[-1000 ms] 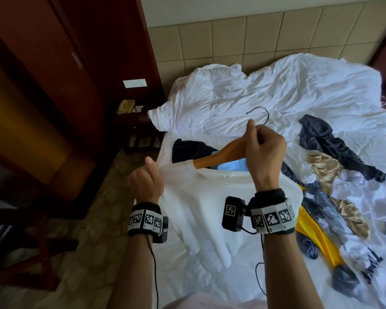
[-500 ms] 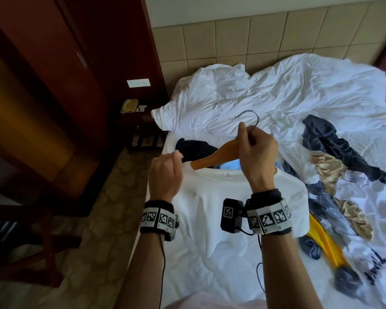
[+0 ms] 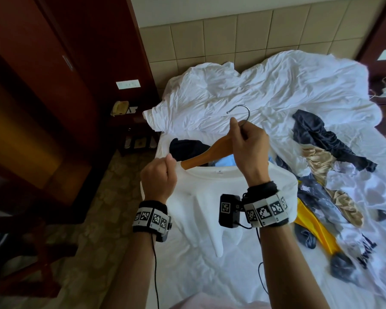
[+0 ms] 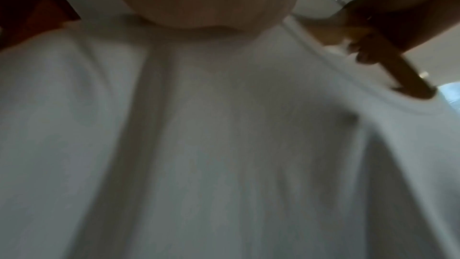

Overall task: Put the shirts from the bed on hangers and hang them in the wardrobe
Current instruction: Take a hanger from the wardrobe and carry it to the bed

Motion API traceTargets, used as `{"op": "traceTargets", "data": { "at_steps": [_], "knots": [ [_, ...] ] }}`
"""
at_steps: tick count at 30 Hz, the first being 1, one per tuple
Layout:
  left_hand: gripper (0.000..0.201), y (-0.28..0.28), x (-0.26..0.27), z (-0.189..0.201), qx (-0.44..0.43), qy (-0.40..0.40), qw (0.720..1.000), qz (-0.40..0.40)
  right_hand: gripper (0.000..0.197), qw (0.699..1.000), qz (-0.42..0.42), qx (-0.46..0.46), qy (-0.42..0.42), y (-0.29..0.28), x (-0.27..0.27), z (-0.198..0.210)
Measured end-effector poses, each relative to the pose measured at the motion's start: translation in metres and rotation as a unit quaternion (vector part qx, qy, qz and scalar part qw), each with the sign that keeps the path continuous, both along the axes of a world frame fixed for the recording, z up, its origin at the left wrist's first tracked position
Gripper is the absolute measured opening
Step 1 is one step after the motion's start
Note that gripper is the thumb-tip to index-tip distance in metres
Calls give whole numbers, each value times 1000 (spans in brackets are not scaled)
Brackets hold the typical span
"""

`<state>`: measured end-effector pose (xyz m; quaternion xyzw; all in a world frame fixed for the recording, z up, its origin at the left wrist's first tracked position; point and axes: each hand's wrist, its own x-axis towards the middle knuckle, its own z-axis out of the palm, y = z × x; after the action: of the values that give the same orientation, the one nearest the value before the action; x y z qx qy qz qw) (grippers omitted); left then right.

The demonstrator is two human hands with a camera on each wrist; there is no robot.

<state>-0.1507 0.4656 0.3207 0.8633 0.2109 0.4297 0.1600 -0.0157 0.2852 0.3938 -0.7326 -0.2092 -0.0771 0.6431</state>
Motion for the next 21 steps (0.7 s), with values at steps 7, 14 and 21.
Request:
{"op": "traceTargets", "data": {
  "at_steps": [7,14,21],
  "knots": [
    [35,6,3,48,12,-10,980,-198,46,994,61,-89,-22,30,-12,21],
    [12,14,-30,88,-75,-9,959,-272,53,979,97,-175,-47,63,-42,23],
    [47,28,-78,116,-122,118,942,-289,36,958,107,-257,-72,80,-86,70]
  ]
}}
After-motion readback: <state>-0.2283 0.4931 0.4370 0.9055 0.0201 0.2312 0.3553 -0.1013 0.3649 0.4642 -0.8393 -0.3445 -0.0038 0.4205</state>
